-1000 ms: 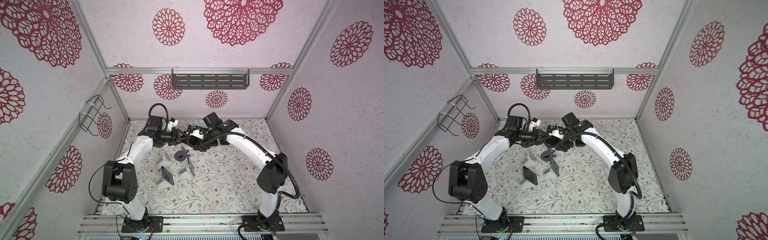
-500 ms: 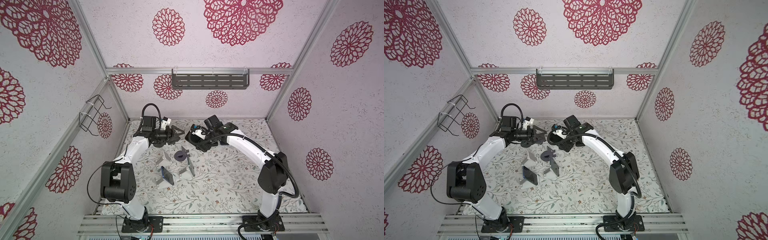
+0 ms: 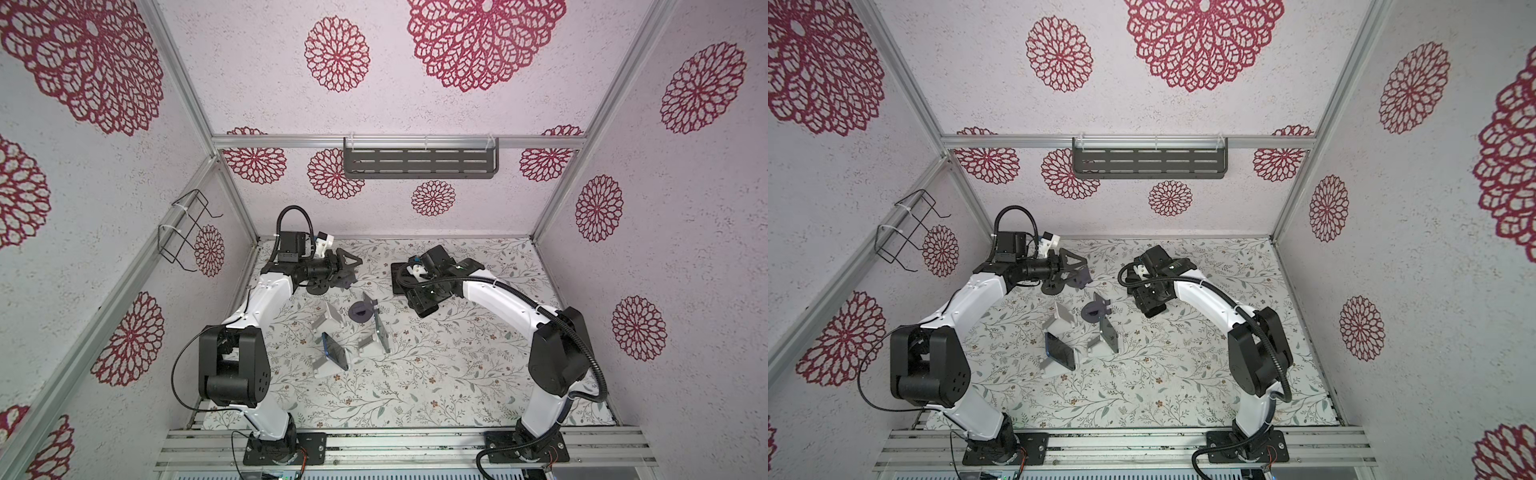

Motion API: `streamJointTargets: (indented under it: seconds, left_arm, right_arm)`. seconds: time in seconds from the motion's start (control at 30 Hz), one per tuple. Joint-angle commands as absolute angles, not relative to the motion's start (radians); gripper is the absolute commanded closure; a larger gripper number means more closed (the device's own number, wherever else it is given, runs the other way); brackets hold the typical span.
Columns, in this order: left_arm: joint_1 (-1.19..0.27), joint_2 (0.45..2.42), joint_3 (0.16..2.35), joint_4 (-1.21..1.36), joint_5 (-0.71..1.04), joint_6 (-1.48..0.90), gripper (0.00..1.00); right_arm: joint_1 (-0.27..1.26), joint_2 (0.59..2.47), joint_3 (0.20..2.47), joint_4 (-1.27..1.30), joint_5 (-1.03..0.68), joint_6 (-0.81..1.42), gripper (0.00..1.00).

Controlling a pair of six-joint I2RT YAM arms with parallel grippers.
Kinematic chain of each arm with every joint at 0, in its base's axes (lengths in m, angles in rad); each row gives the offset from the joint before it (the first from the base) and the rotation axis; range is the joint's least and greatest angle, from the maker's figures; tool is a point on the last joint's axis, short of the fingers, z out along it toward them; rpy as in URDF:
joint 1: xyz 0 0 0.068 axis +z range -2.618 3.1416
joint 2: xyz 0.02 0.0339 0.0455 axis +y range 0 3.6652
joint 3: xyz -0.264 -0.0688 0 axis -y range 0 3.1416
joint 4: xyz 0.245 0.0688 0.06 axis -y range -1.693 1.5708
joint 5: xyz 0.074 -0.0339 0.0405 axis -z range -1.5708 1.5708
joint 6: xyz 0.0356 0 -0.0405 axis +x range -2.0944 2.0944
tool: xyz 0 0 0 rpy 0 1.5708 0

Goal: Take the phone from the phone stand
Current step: 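Carry the dark phone toward the robot with the right gripper while the left withdraws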

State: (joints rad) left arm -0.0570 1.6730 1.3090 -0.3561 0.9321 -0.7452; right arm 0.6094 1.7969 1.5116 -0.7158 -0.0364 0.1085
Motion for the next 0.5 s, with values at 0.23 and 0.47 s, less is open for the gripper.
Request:
streamJointTargets:
  seconds: [0.23, 0.47]
  left_arm:
    - [-0.009, 1.605, 1.314, -0.414, 0.797, -0.688, 0.32]
    - [0.005, 1.589, 1.309, -0.409, 0.781, -0.693, 0.32]
  right_arm:
    - [0.66, 1.727, 1.417, -0.651, 0.06, 0.466, 0.6]
    - [0.726, 1.769, 1.371, -0.584, 0.059, 0.584, 0.6]
